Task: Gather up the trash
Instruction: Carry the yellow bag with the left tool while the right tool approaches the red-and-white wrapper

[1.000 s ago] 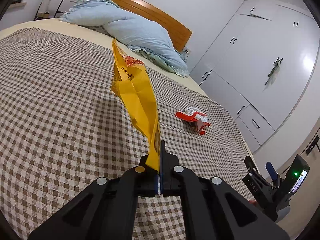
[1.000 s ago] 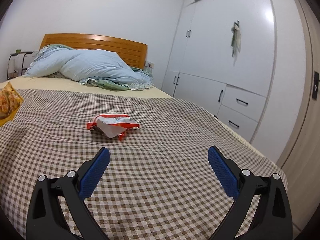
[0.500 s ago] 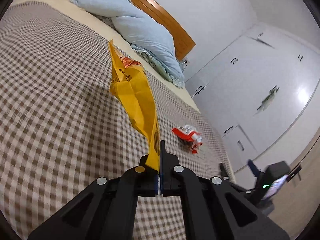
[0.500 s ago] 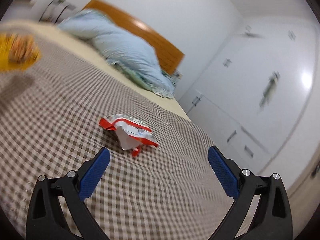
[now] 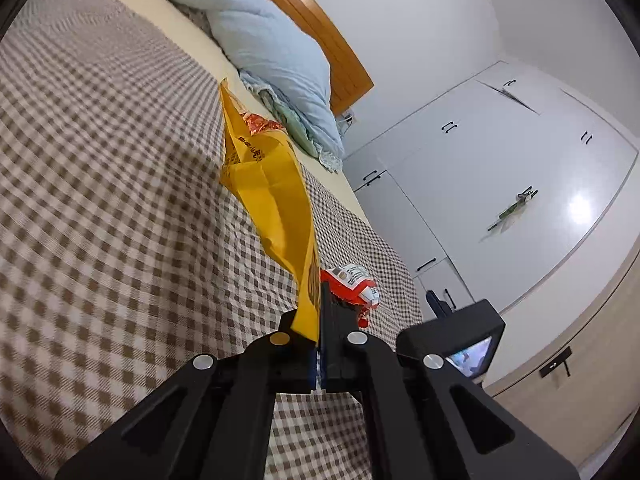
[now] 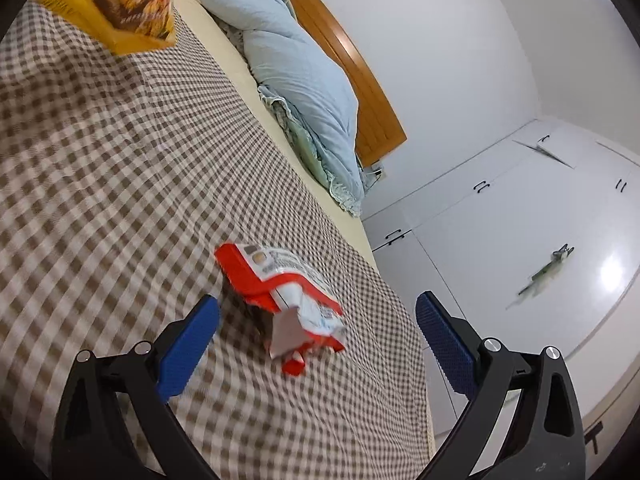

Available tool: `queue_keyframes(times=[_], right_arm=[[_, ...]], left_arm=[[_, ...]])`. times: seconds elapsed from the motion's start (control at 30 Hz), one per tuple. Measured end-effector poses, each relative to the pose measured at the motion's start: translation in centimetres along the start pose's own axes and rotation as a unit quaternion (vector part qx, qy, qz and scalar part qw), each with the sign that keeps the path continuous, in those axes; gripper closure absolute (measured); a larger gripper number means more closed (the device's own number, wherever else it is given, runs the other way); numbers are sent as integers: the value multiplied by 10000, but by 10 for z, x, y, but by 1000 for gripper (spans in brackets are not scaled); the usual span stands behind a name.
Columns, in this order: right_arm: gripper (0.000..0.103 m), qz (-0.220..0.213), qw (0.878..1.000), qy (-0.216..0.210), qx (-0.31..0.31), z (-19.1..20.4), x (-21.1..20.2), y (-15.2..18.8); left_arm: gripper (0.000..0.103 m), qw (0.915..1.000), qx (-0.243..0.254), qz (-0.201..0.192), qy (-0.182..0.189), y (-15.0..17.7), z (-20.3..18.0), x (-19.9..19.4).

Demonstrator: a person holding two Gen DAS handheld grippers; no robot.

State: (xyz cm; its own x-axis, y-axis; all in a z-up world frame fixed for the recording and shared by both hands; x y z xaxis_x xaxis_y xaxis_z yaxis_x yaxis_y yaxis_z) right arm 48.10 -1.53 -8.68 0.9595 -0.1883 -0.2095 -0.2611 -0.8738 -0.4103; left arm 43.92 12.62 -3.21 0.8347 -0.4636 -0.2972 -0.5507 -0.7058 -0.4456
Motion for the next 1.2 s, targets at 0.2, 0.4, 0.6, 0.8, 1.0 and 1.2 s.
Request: queue_keyframes(times=[0.2,0.4,0.6,0.8,1.0,1.2], right_arm=[[29,170,9993,-42,320,5,25,7],[103,572,9980,-254,91,18,47,20],[103,38,9989,-250,394,5,21,23],[103,-682,9965,-179,452,1,-12,21],[103,-1067,9907,-244,813,-10,-52,31],[16,-1197,9835,-653,1192,-21,-63,31]], left_arm=[[103,9999,-108,71,-93,-6,12,22],[103,9998,-75,139,-90,-3,12,31],[103,9998,-116,144,-43,3,17,29],[103,9998,-183,126,22,12,23,15],[103,9998,-113,167,78,18,19,11],[103,9998,-75,176,89,22,15,9]])
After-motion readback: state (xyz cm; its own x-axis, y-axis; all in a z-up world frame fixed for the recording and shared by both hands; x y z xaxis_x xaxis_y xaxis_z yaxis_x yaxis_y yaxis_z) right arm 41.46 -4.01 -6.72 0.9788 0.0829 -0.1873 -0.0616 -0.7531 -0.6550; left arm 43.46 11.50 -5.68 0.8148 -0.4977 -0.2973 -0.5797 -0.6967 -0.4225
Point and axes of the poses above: each gripper's, at about its wrist camera, not at the fingertips, and x roughly the way its jaws point, z to its left, y to its underside, the point moved 4 cm from there along x, roughly the way its jaws point, and after that the axes turned 6 degrees about -x, right-handed, at the moved point
